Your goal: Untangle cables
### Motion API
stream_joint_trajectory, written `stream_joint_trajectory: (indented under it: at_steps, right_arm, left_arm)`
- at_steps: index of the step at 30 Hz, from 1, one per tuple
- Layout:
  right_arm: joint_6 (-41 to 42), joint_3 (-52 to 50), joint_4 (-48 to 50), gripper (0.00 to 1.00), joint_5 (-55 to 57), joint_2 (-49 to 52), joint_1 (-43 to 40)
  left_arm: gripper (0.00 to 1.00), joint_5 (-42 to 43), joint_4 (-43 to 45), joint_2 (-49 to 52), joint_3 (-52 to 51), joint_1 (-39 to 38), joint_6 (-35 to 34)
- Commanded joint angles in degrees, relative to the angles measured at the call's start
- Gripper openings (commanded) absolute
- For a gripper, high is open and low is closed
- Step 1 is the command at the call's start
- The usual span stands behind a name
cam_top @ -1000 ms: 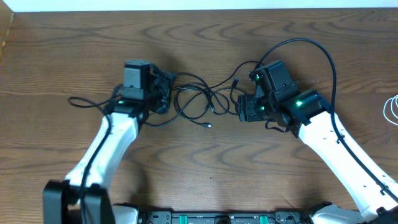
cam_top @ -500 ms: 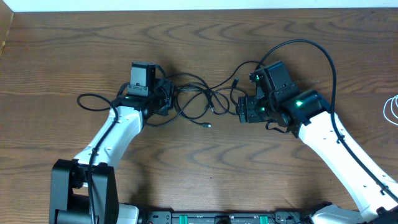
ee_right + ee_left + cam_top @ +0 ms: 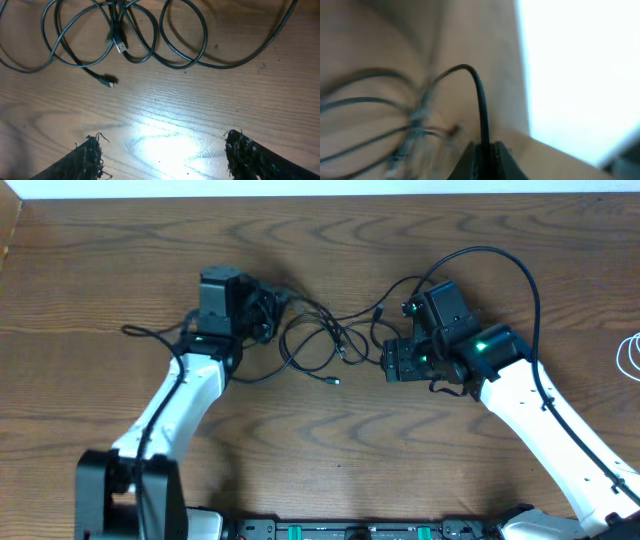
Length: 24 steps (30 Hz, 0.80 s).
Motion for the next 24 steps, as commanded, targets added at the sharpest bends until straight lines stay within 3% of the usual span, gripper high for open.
stream_joint_trajectory:
  at_steps: [1, 8, 13, 16, 21, 24]
  right_arm:
    - [0.1, 0.0, -0.3, 0.77, 0.6, 0.1, 0.3]
    - [0.1, 0.0, 1.0, 0.77, 0.6, 0.4, 0.3]
    - [0.2, 0.0, 1.7, 0.78, 0.6, 0.7, 0.3]
    - [0.2, 0.0, 1.7, 0.78, 0.6, 0.7, 0.3]
    - [-0.1, 0.0, 0.0, 0.77, 0.7, 0.7, 0.3]
    - [1.2, 0.0, -3.7, 0.83, 3.5, 0.6, 0.1]
  left_arm:
    - [0.08, 6.0, 2.9, -9.1, 0.6, 0.2, 9.4]
    - [0.08, 6.1, 0.7, -24.1, 0.5, -0.1, 34.8]
    - [0.08, 6.6, -3.6, -30.7, 0.5, -0.4, 45.1]
    - [0.08, 7.9, -5.5, -30.9, 0.5, -0.4, 45.2]
    - [0.08, 17.8, -3.6, -28.0, 0.5, -2.7, 44.7]
    - [0.08, 17.9, -3.2, -24.8, 0.5, -6.4, 46.6]
